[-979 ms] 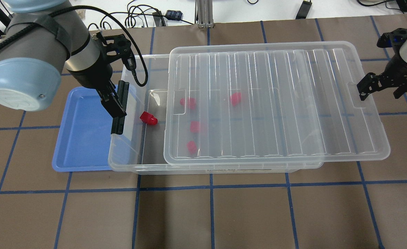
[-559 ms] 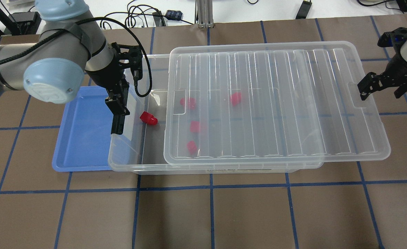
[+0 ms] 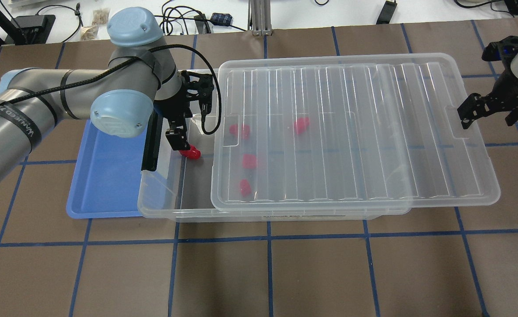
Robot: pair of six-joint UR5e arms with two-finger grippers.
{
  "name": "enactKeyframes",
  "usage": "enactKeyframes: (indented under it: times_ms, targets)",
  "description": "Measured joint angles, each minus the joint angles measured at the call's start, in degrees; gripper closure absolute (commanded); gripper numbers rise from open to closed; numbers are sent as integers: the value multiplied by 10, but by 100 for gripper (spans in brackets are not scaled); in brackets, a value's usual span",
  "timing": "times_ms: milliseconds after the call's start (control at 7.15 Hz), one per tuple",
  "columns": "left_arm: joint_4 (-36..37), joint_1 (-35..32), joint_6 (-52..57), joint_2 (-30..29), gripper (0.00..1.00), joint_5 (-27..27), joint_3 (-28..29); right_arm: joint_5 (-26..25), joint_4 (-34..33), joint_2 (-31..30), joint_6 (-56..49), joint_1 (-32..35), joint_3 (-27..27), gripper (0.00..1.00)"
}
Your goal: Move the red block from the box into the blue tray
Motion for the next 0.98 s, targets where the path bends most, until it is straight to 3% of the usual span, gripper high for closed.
enactKeyframes:
  times_ms: [979]
  targets:
    - [135, -2, -3, -32, 0, 28, -65, -19, -1, 0, -46, -25, 0, 0]
